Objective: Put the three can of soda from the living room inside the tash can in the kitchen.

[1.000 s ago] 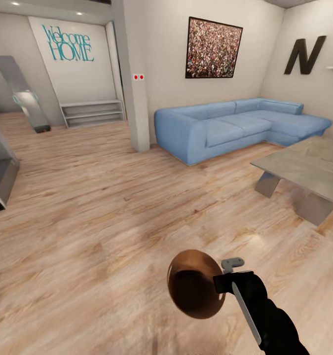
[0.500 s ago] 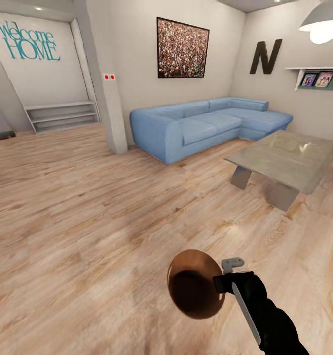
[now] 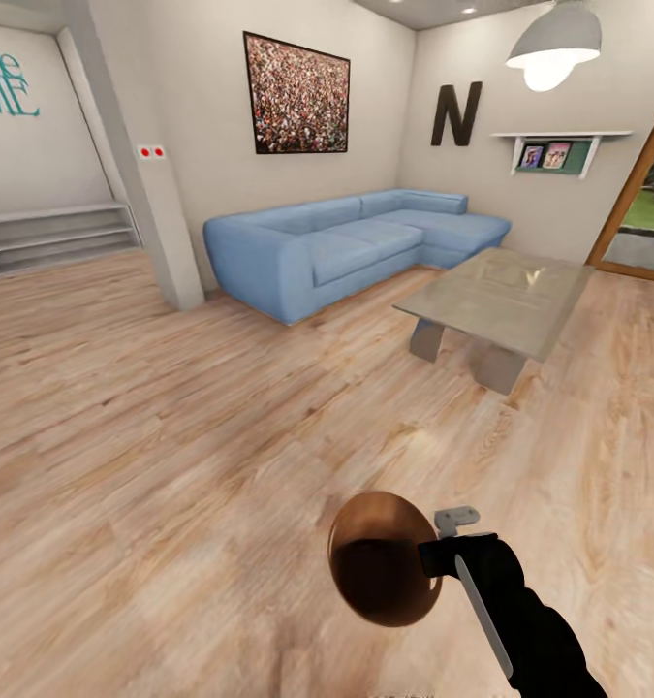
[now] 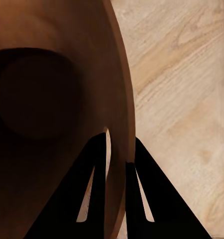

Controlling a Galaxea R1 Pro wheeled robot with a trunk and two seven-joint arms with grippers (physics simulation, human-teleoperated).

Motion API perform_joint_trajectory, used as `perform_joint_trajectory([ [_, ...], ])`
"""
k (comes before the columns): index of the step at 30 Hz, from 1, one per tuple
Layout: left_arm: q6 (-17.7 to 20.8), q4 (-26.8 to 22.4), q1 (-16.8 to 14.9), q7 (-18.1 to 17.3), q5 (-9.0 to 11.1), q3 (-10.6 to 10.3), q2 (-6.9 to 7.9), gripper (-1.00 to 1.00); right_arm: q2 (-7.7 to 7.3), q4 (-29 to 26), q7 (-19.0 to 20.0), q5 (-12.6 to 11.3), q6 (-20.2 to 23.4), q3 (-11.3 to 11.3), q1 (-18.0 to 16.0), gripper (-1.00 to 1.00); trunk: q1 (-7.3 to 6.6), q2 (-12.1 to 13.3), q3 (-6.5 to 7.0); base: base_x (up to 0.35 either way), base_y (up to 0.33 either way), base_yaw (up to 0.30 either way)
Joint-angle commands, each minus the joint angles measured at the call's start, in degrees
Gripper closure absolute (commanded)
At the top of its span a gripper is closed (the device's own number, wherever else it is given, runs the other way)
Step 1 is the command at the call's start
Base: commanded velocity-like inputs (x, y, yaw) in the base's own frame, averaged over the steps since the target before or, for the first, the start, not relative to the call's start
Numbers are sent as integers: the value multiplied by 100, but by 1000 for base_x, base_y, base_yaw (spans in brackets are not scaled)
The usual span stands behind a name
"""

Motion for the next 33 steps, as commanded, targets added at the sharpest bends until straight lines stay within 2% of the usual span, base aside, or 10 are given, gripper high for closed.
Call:
perform_joint_trajectory([
  [1, 0, 0, 0, 0, 0, 0, 0, -100, 1, -3, 75, -101, -3, -4, -2, 100, 0, 0, 1, 0, 0, -300],
  [33, 0, 0, 0, 8, 0, -6, 0, -100, 1, 6, 75, -98, -3, -1, -2, 100, 0, 0, 1, 4, -6, -300],
])
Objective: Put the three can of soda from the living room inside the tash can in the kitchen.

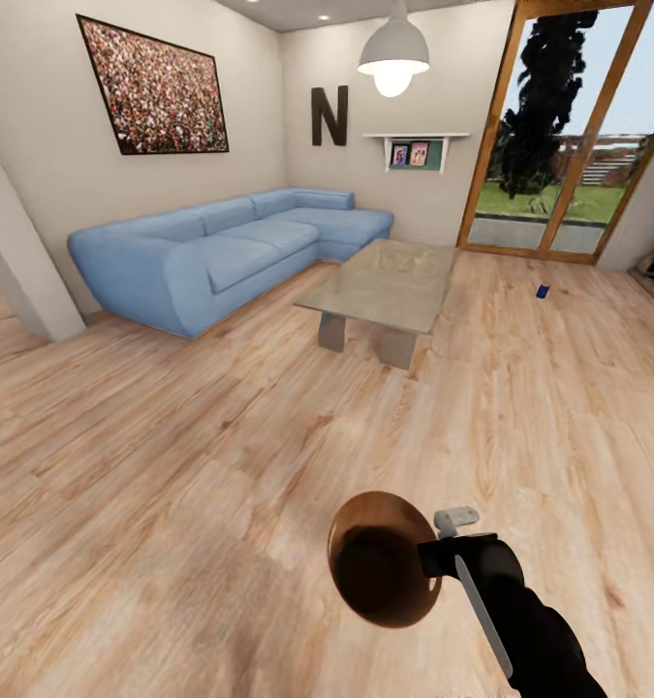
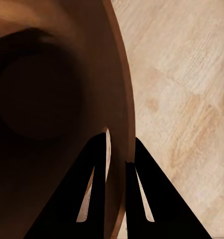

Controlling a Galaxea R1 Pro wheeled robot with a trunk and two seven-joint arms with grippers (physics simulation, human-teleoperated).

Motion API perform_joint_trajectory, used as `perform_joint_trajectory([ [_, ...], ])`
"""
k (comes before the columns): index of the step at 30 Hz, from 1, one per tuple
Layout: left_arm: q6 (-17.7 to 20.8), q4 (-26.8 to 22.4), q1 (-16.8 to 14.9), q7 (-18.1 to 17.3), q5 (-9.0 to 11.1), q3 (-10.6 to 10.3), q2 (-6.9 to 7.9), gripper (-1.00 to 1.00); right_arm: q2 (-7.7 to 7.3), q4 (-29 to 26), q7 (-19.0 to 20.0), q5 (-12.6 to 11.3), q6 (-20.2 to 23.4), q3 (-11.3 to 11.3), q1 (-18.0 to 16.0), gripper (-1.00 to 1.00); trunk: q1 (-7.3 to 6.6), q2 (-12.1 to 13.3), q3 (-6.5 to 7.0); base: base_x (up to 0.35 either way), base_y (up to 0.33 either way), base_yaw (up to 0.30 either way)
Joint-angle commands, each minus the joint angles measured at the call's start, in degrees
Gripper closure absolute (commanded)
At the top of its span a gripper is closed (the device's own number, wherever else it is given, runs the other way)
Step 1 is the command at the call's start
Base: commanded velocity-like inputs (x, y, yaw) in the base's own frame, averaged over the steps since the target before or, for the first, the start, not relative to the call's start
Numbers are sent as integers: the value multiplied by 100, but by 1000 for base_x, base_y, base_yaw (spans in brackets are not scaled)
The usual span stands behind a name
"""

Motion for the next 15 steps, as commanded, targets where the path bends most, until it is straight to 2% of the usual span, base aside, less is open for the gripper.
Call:
perform_joint_trajectory([
  [1, 0, 0, 0, 0, 0, 0, 0, -100, 1, -3, 72, -67, -2, -4, -2, 100, 0, 0, 1, 106, -126, -300],
  [15, 0, -1, 0, 1, 0, -1, 0, -100, 1, -2, 72, -68, -2, 3, -2, 100, 0, 0, 1, 213, -222, -300],
])
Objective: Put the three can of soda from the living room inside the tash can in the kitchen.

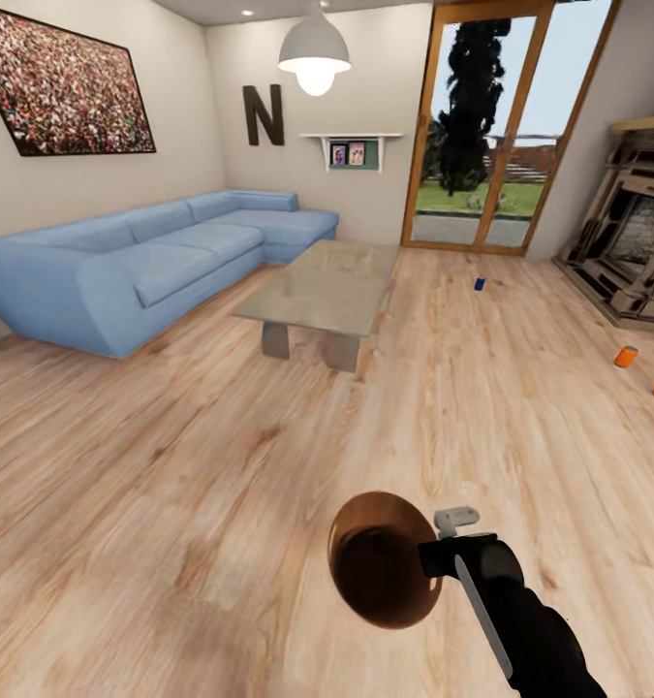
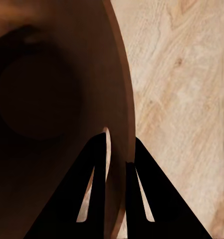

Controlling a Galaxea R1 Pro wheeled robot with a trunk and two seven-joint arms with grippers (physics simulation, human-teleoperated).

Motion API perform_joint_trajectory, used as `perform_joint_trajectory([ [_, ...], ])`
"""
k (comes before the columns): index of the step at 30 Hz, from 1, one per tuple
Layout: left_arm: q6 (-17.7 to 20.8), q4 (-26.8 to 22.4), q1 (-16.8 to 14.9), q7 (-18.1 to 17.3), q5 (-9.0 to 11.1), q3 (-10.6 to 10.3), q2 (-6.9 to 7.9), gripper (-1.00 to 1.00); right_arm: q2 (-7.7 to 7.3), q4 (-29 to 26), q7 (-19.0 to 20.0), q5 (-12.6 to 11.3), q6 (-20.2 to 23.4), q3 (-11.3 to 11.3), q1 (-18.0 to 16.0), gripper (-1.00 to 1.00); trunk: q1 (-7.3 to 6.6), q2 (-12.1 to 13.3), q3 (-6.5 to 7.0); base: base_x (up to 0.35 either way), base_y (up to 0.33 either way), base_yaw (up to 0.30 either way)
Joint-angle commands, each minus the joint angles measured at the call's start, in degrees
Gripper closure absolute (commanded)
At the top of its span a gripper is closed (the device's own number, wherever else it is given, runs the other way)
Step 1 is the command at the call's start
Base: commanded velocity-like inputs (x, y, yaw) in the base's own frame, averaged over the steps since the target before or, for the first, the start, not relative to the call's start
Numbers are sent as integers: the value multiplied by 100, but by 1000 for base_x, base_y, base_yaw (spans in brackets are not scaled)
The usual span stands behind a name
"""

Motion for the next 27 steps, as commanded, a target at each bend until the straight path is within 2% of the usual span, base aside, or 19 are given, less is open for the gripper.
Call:
perform_joint_trajectory([
  [1, 0, 1, 0, 0, 0, 0, 0, -100, 1, -3, 75, -116, -4, -6, -2, 100, 0, 0, 1, 239, -246, -300],
  [21, 0, 2, 0, 0, 0, 0, 0, -100, 4, -3, 75, -114, -4, -4, -2, 100, 0, 0, 1, 240, -243, -300],
  [27, 0, 2, 0, -2, 0, 4, 0, -100, 2, -3, 75, -116, -4, -5, -2, 100, 0, 0, 1, 159, -145, -300],
])
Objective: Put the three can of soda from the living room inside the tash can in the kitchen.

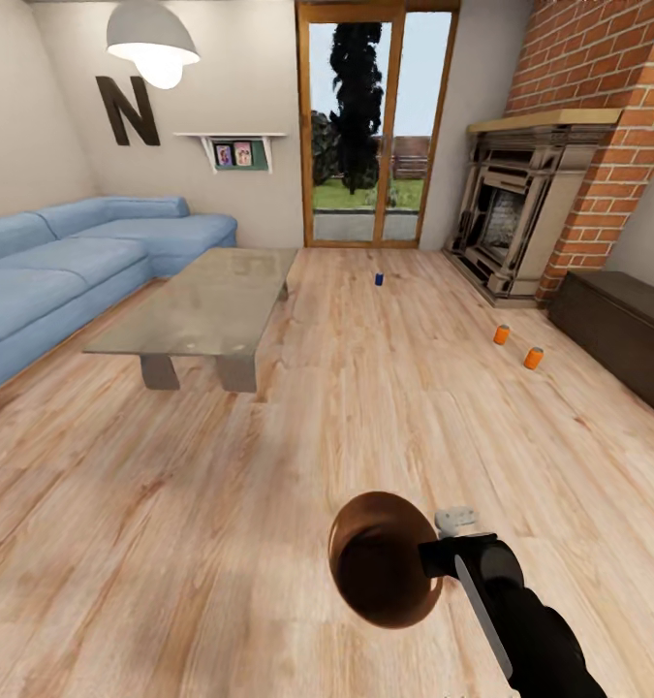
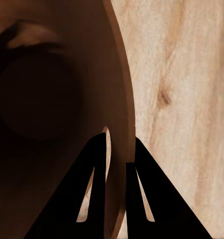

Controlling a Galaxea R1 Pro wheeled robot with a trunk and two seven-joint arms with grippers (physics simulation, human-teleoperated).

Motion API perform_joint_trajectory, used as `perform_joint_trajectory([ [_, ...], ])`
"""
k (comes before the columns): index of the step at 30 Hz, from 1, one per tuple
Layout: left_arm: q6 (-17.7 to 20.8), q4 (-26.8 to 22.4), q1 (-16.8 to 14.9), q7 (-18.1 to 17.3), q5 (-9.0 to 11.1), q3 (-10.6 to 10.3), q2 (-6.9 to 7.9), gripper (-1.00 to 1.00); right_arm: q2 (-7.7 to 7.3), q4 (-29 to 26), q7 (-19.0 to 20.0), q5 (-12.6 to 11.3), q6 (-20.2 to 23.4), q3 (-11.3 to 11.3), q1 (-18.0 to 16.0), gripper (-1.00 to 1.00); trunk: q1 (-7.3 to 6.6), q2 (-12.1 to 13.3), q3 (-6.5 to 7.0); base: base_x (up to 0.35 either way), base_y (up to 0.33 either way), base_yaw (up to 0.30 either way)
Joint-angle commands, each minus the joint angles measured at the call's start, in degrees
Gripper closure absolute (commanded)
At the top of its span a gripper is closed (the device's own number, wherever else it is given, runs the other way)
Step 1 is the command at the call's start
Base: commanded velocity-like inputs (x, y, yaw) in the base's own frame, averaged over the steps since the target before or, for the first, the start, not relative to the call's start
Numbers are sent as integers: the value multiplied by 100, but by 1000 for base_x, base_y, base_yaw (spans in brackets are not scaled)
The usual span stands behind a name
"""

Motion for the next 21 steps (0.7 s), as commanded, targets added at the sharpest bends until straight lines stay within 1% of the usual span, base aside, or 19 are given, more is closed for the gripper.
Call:
perform_joint_trajectory([
  [1, 0, 0, 0, -1, 0, 1, 0, -100, 1, -3, 78, -149, -4, -5, -2, 100, 0, 0, 1, 58, -53, -300],
  [9, 2, 0, 0, 1, 0, 4, 0, -100, 1, -3, 78, -149, -4, -3, -2, 100, 0, 0, 1, 20, -16, -300],
  [12, 5, 0, 0, 1, 0, 2, 0, -100, 1, -3, 78, -149, -4, -3, -2, 100, 0, 0, 1, 91, -1, -300],
  [18, 16, 0, 0, 2, 0, -3, 0, -100, 2, -2, 78, -149, -4, -2, -2, 100, 0, 0, 1, 257, 0, -296],
  [21, 22, 0, 0, 1, 0, -4, 0, -100, 1, -3, 78, -146, -4, -2, -2, 100, 0, 0, 1, 333, 0, -139],
])
